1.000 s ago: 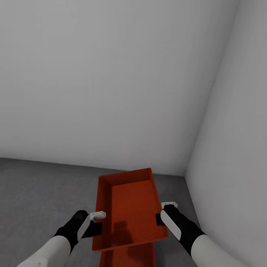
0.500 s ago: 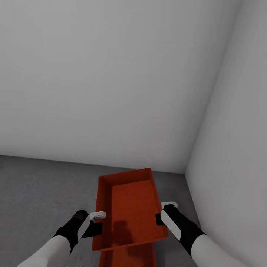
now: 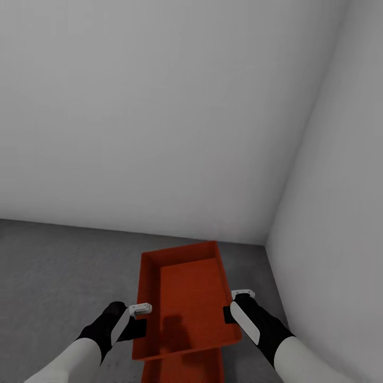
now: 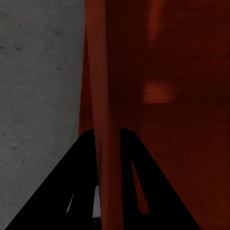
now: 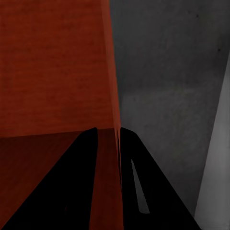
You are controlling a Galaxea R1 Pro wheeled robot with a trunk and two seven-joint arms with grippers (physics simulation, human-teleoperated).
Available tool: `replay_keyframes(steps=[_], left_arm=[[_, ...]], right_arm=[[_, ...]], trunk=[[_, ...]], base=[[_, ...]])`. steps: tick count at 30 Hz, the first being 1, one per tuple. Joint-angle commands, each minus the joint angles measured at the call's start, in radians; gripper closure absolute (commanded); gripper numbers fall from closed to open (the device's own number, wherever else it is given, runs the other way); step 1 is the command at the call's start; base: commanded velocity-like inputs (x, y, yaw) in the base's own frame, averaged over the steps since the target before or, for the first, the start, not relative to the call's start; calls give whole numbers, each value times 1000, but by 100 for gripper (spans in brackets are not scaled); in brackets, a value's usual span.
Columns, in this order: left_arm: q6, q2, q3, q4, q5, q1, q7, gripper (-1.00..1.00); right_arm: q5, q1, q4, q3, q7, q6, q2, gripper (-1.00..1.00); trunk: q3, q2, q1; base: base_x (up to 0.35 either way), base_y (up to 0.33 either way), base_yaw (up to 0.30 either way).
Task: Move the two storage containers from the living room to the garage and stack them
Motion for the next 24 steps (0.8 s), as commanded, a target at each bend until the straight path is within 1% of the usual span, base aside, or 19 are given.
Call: replay_keyframes(steps=[1,24], left_arm=[[5,-5,11,-2,8,-1,3,100],[5,-5,11,-2,8,-1,3,100]], right_arm=[[-20,0,0,14,-9,2,0,100],[-20,0,0,14,-8,2,0,100]], trunk=[[-3,-1,0],[-40,-1,0]], base=[[0,0,0],[0,0,0]])
